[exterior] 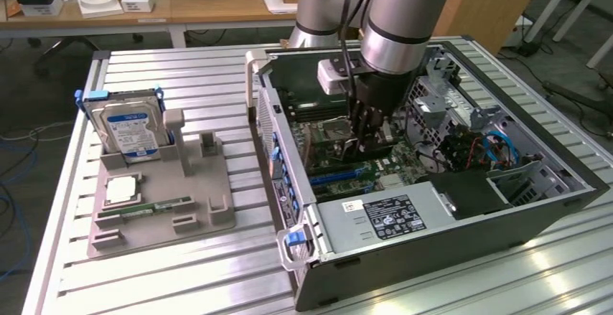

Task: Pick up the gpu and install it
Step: 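Insert the gpu into the slot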

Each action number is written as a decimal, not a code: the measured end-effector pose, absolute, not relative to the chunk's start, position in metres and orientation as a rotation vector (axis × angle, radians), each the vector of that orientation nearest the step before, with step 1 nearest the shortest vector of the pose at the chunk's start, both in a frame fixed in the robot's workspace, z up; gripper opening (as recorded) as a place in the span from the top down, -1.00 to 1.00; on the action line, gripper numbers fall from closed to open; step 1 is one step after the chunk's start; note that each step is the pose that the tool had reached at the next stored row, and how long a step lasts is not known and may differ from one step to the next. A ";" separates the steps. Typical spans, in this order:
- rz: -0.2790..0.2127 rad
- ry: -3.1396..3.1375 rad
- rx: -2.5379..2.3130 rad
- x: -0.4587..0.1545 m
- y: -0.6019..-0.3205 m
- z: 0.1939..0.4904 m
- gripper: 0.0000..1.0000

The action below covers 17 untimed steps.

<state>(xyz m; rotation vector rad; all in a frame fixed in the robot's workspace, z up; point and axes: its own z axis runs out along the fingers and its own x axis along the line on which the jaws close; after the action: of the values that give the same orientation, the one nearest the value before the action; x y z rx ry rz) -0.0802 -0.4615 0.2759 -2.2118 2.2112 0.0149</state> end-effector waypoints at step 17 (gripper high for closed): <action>0.015 2.211 -2.212 -0.090 -0.460 0.265 0.47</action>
<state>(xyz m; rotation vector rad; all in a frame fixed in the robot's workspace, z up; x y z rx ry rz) -0.0898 -0.4598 0.2650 -2.2117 2.2112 0.0148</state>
